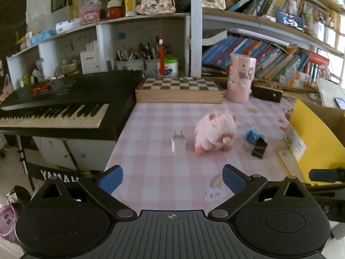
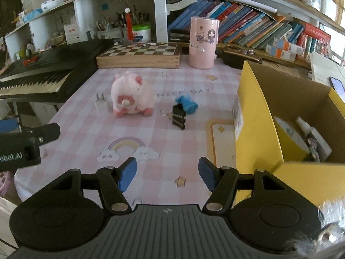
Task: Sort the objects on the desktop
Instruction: 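Reach the left tool to the white plug adapter while the right tool approaches the black binder clip, then grasp the white plug adapter with the left tool while the right tool grasps the black binder clip, then carry the plug adapter and binder clip with both tools over the yellow box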
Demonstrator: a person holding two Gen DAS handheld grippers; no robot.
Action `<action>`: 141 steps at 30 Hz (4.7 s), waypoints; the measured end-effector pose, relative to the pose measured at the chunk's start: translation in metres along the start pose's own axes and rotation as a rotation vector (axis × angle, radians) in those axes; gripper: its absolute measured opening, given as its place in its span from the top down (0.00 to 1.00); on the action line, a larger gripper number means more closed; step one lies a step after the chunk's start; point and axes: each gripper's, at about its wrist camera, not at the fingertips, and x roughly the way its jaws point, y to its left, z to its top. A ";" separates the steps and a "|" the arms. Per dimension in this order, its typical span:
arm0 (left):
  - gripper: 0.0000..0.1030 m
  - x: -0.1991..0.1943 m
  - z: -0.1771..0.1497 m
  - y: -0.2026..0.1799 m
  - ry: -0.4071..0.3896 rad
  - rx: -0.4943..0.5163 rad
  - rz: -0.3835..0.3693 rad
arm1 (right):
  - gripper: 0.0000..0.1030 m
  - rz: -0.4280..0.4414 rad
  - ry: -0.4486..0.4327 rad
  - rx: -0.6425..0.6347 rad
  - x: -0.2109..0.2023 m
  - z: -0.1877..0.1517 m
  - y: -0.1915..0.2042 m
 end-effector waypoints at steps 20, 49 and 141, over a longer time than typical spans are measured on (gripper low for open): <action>0.08 0.089 0.042 -0.015 0.078 -0.013 0.111 | 0.40 0.022 0.012 -0.030 0.084 0.060 -0.024; 0.76 0.154 0.044 -0.015 0.200 -0.019 0.011 | 0.75 0.069 0.061 -0.107 0.133 0.067 -0.026; 0.76 -0.086 -0.065 -0.089 0.083 0.401 -0.549 | 0.80 -0.297 -0.042 0.326 -0.148 -0.133 -0.030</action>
